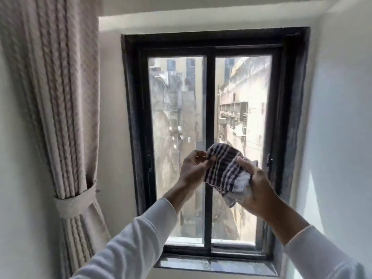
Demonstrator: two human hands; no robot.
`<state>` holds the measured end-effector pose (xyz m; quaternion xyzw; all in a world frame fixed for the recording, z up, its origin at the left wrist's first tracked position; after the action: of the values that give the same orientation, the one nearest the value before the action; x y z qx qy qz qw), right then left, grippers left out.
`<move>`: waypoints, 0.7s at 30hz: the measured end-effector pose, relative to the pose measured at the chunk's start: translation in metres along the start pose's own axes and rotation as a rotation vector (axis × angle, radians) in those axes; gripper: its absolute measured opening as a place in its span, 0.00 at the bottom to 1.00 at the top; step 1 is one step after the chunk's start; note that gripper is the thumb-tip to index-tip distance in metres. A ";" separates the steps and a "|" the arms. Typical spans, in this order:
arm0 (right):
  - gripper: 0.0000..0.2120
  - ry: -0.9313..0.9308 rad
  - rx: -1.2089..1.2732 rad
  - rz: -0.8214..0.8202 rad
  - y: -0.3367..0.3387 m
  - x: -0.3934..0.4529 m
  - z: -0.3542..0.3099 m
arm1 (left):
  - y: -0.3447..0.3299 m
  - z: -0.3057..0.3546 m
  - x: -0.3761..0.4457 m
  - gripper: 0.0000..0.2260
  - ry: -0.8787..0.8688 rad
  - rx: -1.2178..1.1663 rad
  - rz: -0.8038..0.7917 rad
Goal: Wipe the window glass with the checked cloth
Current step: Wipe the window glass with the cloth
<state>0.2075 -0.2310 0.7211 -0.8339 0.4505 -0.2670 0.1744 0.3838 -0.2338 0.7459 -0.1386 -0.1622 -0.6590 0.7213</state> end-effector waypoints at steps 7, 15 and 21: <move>0.13 0.158 0.072 0.234 -0.023 0.128 0.077 | 0.146 -0.005 0.090 0.12 -0.200 0.549 0.204; 0.23 0.824 -1.281 0.428 -0.018 0.256 0.120 | 0.244 -0.025 0.227 0.30 -0.535 1.170 0.667; 0.29 0.790 -2.046 0.318 -0.020 0.333 0.166 | 0.249 -0.037 0.248 0.30 -0.654 1.253 0.720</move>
<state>0.4711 -0.4933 0.6957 -0.3733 0.5845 0.0092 -0.7204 0.6533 -0.4508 0.8195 0.0627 -0.6516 -0.0974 0.7496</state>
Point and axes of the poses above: each hand's wrist, its own x-axis towards the middle knuckle, its own y-axis out of the back of the hand, z = x × y, the point moved 8 cm from there along x, towards the middle knuckle, and after that the axes turned 6 degrees about -z, right-handed, at the moved point
